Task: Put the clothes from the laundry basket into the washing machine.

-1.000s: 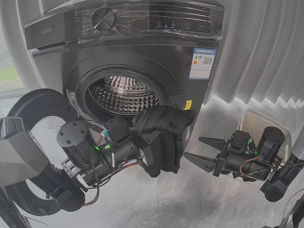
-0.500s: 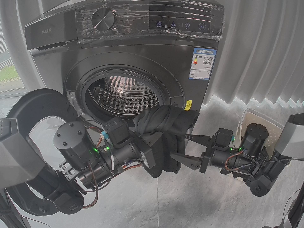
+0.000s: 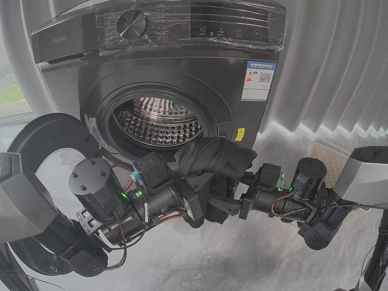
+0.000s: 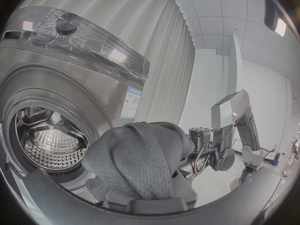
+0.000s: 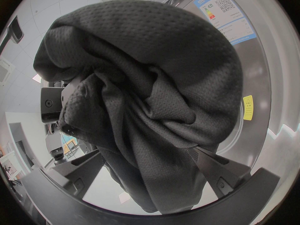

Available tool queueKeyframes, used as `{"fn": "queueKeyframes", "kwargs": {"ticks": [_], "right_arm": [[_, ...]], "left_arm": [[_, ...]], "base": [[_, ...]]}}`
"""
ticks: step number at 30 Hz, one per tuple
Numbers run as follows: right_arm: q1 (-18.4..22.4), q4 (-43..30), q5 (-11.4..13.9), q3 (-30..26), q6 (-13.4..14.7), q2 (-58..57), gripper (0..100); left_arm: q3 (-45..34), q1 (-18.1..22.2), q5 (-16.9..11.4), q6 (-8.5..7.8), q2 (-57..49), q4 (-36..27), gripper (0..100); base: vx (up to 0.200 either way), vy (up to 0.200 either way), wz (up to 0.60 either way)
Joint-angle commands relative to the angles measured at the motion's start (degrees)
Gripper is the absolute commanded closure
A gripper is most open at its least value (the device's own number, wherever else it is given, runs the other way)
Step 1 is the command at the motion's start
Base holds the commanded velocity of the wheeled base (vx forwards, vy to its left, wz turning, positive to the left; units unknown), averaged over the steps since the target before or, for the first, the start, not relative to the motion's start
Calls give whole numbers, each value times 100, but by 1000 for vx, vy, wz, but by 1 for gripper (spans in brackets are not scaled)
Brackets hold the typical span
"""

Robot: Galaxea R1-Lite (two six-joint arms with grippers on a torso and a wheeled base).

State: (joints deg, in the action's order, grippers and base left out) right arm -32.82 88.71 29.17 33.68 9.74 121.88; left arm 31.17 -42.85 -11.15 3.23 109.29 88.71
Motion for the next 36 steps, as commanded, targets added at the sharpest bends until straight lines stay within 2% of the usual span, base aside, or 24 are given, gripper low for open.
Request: {"fn": "queueKeyframes", "kwargs": {"ticks": [1, 3, 6, 9, 14, 19, 31, 32, 36], "right_arm": [[-93, 6, 1, -2, -7, -7, 100], [-155, 6, -8, -20, -7, -24, 100], [-295, 6, -17, -116, -7, -147, 100], [-366, 6, -26, -292, -7, -288, 100], [-480, 6, -184, -591, 2, -551, 100], [-550, 6, -201, -863, 2, -894, 100], [-858, 6, -219, -1153, 2, -1246, 100], [-876, 6, -219, -1145, 2, -1263, 100], [-858, 6, -219, -1153, 10, -1325, 100]], "left_arm": [[-6, 31, -1, 2, 31, 6, 100], [3, 40, -1, 29, 40, 6, 100], [38, 49, 8, 160, 31, 6, 100], [56, 84, -1, 204, 31, -3, 100], [29, 207, -1, 204, 31, 6, 100], [65, 224, -1, 327, 40, -3, 100], [12, 391, -1, 319, 101, -3, 100], [12, 391, -10, 319, 128, -3, 0], [65, 400, 17, 345, 260, -3, 0]], "base": [[0, 0, 0], [0, 0, 0], [0, 0, 0], [0, 0, 0], [0, 0, 0], [0, 0, 0], [0, 0, 0], [0, 0, 0], [0, 0, 0]]}}
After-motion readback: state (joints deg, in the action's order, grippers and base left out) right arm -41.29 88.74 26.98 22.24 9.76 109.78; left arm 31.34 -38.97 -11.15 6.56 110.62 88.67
